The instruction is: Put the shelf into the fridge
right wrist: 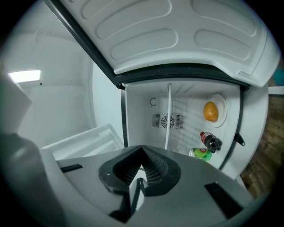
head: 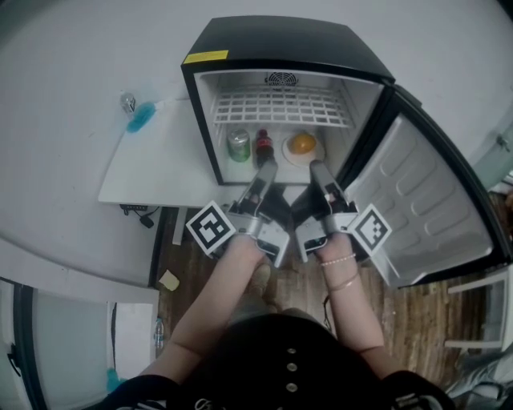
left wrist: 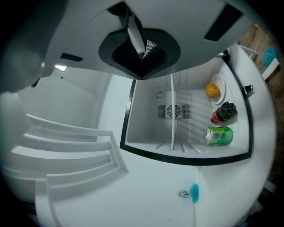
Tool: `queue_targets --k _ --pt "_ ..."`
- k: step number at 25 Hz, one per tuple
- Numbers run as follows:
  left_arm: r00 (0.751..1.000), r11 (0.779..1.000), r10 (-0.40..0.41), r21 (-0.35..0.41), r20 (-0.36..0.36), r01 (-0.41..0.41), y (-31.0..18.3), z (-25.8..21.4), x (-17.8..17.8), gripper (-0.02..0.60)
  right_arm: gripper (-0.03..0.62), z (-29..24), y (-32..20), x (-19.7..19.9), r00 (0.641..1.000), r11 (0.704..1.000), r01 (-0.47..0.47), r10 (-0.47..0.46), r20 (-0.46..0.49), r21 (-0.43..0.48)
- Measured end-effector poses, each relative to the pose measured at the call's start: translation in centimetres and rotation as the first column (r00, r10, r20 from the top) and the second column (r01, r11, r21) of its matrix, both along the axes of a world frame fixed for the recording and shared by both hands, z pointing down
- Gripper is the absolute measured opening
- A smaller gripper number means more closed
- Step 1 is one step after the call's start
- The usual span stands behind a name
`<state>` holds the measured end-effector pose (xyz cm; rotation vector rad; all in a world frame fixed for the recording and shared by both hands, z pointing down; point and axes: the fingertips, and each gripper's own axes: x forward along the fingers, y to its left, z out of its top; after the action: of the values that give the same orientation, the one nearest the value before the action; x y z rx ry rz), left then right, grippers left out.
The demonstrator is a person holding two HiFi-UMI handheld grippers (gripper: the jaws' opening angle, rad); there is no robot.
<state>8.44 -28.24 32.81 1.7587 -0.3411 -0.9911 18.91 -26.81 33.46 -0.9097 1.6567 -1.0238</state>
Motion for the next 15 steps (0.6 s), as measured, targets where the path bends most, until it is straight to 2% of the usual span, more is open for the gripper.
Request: queue_targets --k 6,10,15 --pt "1.0 1.0 0.007 -0.018 -0.012 -0.007 0.7 0.5 -0.3 0.006 0.009 0.6 0.5 0.2 1.0 1.0 -0.007 0.007 0.02 -0.015" --pt "1.0 1.0 -0.003 0.004 0.009 0.003 0.9 0.5 -0.6 0.006 0.009 1.0 0.8 0.1 1.0 1.0 -0.005 0.006 0.023 -0.023" --pt "1.0 1.0 -0.003 -0.004 0.022 0.003 1.0 1.1 -0.5 0.006 0.009 1.5 0.8 -0.2 1.0 0.999 0.007 -0.006 0.022 -0.032"
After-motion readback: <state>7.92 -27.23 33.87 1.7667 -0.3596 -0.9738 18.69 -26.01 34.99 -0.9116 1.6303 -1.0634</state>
